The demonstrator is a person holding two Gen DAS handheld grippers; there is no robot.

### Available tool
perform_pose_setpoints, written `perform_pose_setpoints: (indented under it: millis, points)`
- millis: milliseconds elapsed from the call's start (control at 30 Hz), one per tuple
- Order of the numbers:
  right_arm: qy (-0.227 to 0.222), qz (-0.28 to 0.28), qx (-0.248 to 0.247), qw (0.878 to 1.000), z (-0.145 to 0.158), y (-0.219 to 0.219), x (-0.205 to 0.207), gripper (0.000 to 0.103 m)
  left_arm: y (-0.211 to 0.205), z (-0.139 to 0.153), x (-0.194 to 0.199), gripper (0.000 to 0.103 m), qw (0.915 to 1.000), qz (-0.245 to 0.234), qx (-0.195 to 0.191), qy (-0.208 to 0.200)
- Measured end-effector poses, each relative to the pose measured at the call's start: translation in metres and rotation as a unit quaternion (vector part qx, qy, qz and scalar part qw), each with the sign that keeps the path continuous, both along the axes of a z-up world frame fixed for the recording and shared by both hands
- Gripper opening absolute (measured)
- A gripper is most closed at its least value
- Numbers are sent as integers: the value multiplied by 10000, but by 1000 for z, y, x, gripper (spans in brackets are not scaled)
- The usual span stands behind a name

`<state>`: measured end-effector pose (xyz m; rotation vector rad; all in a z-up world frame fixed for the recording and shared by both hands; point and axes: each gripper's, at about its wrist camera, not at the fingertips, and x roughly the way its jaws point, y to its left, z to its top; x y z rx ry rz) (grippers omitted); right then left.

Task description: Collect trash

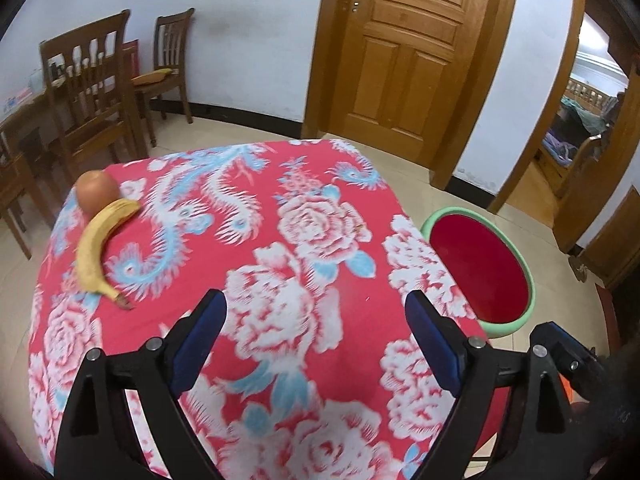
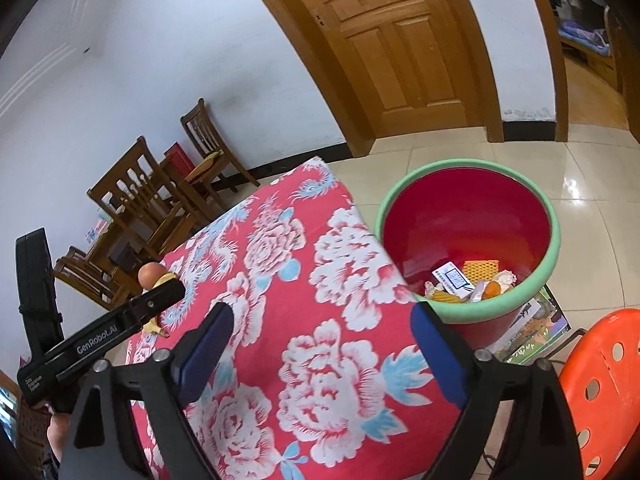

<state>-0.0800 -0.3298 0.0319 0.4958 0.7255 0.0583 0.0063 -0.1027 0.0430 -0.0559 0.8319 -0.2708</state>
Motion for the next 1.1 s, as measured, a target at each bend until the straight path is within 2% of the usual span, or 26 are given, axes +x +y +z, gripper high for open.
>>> perform_pose_setpoints:
  millis: [100,267,667,900,1100]
  points:
    - [-3,43,-76,10000,2,9,-2,100,11,-1,-9,91,9999,120,3,-25]
    - [-12,53,-442,9990,7,30,-6,102,28,-5,-21,91,9996,268,-8,12]
    - [9,30,-826,9966,7,54,-15,103,42,-9,-36,91,9992,396,-86,-4]
    - [-79,-55,-1069,9942,9,60,-20,103,44,-10,-40,91,9985,536,51,-63]
    - [-58,-30,-1010,9949,8,61,-22,102,47,-11,-42,91,9982,590,44,-74]
